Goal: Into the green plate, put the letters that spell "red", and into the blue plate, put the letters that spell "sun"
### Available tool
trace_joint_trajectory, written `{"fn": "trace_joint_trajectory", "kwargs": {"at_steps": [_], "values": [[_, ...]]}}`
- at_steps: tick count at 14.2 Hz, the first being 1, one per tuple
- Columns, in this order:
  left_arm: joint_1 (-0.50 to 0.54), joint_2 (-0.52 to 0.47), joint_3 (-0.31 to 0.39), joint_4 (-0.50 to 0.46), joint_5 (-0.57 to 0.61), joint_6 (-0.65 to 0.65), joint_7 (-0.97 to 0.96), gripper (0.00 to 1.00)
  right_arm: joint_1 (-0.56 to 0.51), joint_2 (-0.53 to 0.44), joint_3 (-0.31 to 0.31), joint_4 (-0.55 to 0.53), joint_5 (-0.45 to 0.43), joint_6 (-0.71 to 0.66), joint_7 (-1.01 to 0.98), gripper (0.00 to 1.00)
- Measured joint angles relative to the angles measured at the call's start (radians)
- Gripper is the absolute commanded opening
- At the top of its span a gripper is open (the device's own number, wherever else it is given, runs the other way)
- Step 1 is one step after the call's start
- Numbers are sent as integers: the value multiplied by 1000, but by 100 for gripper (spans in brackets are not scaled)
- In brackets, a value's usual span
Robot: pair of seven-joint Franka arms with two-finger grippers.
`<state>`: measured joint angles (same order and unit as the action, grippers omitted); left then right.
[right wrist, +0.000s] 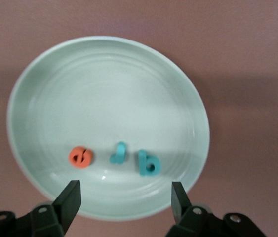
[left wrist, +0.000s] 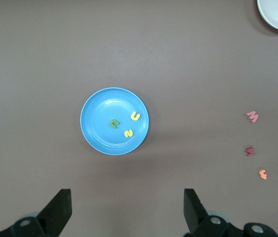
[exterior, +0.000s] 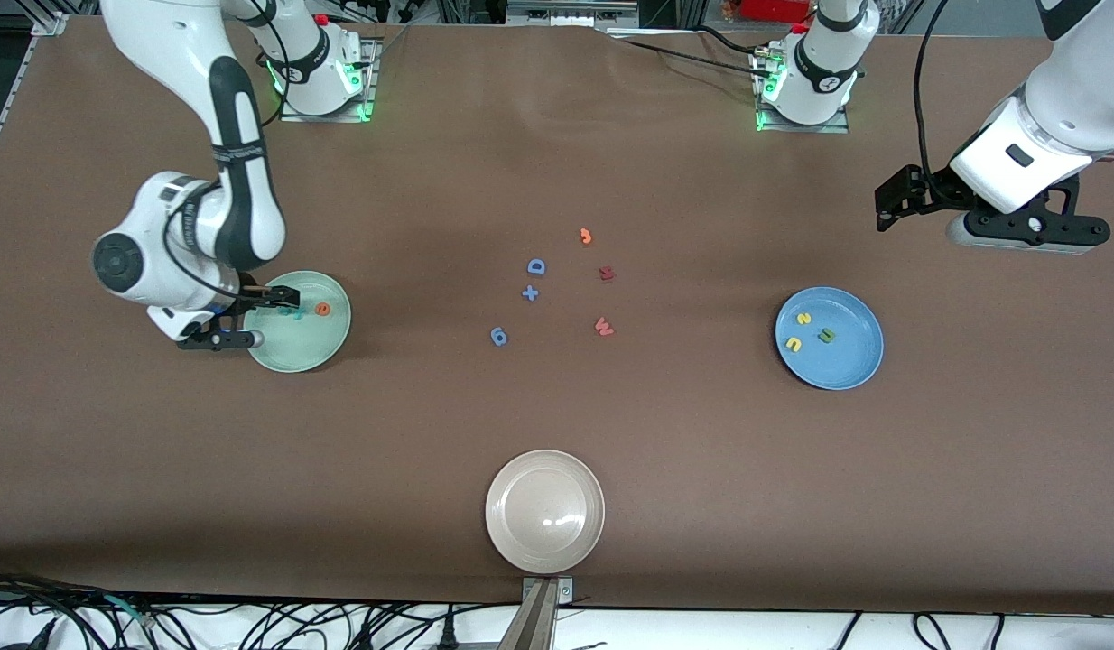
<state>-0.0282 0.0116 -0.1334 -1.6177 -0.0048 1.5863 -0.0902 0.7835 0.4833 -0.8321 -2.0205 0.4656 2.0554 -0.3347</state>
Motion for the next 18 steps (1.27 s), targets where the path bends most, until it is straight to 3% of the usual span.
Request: {"fn": "trace_joint_trajectory", "kwargs": {"at_steps": [3,8,11,18], "values": [[0,0,0,0,0,0,0,100,-2,-20,-74,149,0,-228,0,83],[0,0,0,0,0,0,0,100,-6,-25,-135,361,0,-466,24,84],[0,0,0,0,0,0,0,100,-7,-25,-139,472,0,-585,118,98],[0,1,0,0,0,0,0,100,-22,-23,-179,590,0,-616,174,99]]}}
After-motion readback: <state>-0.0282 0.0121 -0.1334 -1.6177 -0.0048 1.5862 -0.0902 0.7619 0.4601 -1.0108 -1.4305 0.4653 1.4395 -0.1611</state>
